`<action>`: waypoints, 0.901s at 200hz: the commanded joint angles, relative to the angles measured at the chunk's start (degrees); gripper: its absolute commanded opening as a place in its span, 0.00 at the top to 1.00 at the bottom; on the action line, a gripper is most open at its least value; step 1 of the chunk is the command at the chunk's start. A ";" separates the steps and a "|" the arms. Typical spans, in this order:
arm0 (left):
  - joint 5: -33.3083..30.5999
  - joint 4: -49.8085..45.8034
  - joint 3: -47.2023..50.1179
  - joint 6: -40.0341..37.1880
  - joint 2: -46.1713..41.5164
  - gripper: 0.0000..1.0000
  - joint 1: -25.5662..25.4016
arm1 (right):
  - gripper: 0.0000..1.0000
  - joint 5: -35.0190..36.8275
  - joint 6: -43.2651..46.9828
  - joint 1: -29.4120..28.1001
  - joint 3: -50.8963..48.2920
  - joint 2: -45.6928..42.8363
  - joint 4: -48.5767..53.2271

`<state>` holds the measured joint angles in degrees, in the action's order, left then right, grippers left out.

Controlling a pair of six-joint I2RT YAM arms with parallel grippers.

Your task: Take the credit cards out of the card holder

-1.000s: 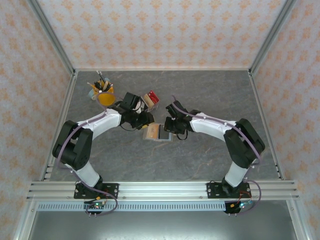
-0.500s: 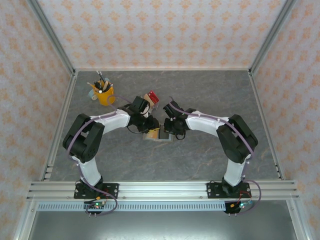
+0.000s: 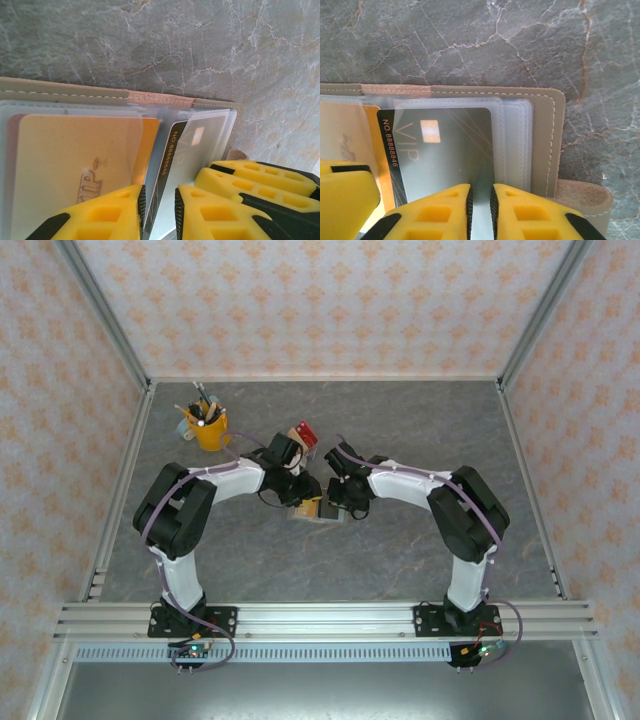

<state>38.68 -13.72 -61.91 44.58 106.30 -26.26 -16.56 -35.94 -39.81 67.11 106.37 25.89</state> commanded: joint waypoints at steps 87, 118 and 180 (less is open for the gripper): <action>3.65 3.13 -1.90 0.68 2.46 0.77 -0.02 | 0.81 1.70 0.68 0.70 0.04 2.93 3.55; 2.64 1.89 -1.81 0.11 2.50 0.77 0.42 | 0.81 1.70 0.70 0.79 -0.05 3.14 3.55; -2.96 -4.16 -2.21 -4.05 0.63 0.77 0.71 | 0.84 1.69 0.70 0.79 -0.14 4.25 3.56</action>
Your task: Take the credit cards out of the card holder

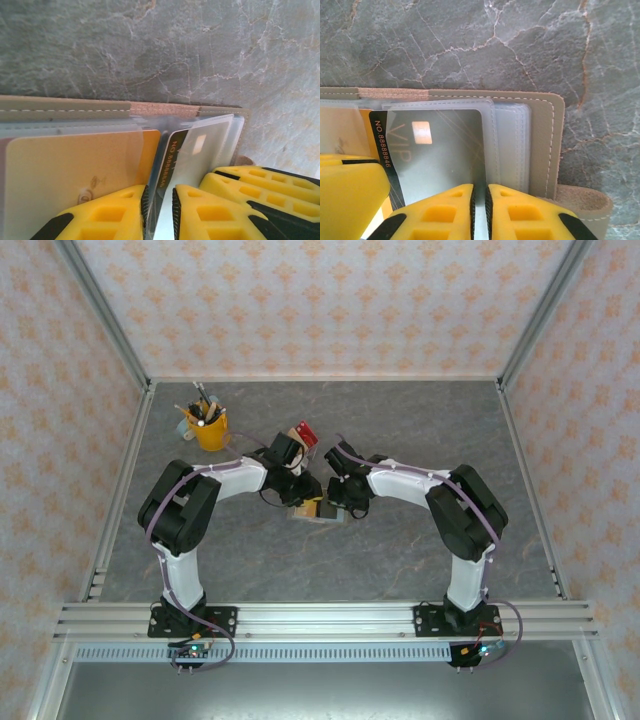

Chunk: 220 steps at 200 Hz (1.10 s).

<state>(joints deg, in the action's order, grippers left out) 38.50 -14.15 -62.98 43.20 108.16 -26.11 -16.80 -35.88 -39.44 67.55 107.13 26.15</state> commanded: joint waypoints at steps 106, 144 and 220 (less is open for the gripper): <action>4.20 1.73 -0.19 -1.72 0.87 0.77 0.44 | 0.84 1.32 0.48 0.47 -0.58 4.49 3.03; 5.35 2.20 -0.24 -1.89 0.91 0.78 0.44 | 0.84 1.41 0.45 0.50 -0.66 4.78 3.20; 6.58 3.93 0.05 -1.98 0.85 0.86 0.45 | 0.84 1.59 0.37 0.51 -0.84 4.78 3.38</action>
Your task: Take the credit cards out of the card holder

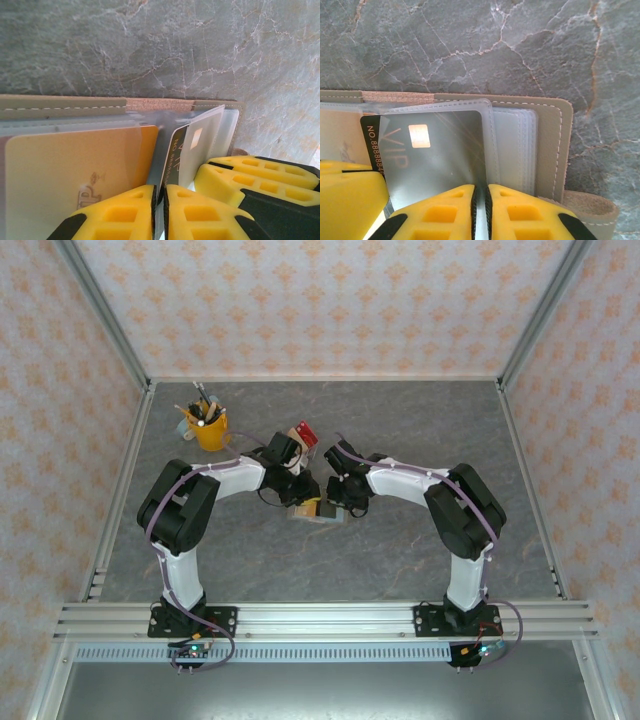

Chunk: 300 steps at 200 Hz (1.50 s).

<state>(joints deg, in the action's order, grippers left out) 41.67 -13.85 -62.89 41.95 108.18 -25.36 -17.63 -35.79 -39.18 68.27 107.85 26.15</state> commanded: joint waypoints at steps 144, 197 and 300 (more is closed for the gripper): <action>-0.63 -2.89 4.41 -6.65 -6.87 1.00 5.00 | 0.84 2.55 0.70 1.28 -2.68 -0.11 2.79; -1.23 -4.53 4.86 -7.59 -8.42 1.00 6.25 | 0.84 -1.29 2.31 1.39 -3.32 -5.93 -2.03; -0.33 -3.26 5.59 -6.36 -7.37 1.00 6.95 | 0.80 -11.63 3.65 0.99 0.62 -0.72 -6.62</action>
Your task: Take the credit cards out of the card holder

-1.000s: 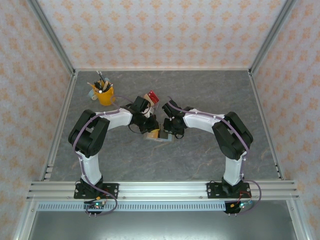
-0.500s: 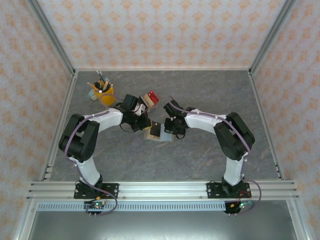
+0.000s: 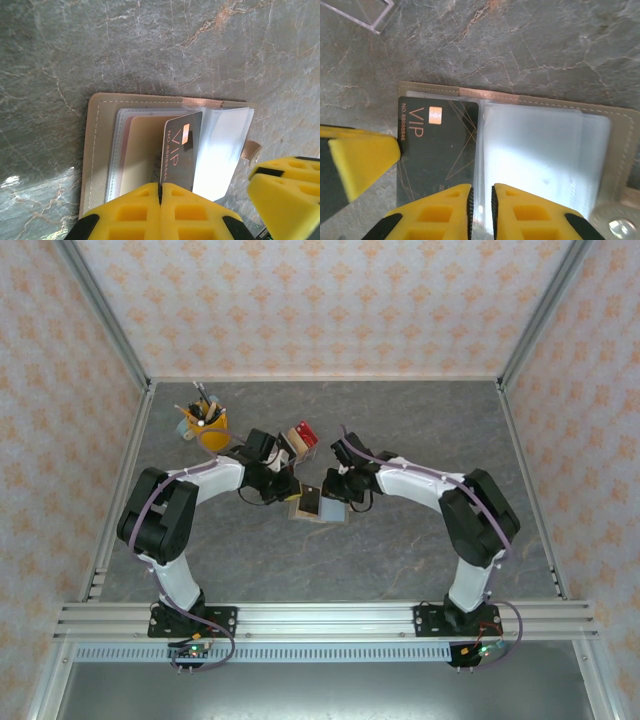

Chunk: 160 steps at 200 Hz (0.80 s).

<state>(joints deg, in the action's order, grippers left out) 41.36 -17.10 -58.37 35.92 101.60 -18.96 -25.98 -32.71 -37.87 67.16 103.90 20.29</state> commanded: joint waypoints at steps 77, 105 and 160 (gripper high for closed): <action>4.31 4.78 2.60 1.33 0.22 0.94 0.45 | 0.80 -6.27 0.19 -0.48 3.68 8.38 -1.14; 7.29 7.81 3.30 2.24 0.59 0.85 0.42 | 0.81 -5.84 0.11 -0.50 3.92 9.38 -0.51; 9.79 8.76 3.02 1.96 1.97 0.79 -0.27 | 0.81 -5.32 -0.06 -0.49 4.04 9.83 -0.12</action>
<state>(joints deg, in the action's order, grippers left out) 48.93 -9.72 -55.66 37.89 101.95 -18.74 -32.18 -32.75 -37.93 70.52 112.03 19.62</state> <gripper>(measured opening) 0.208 0.193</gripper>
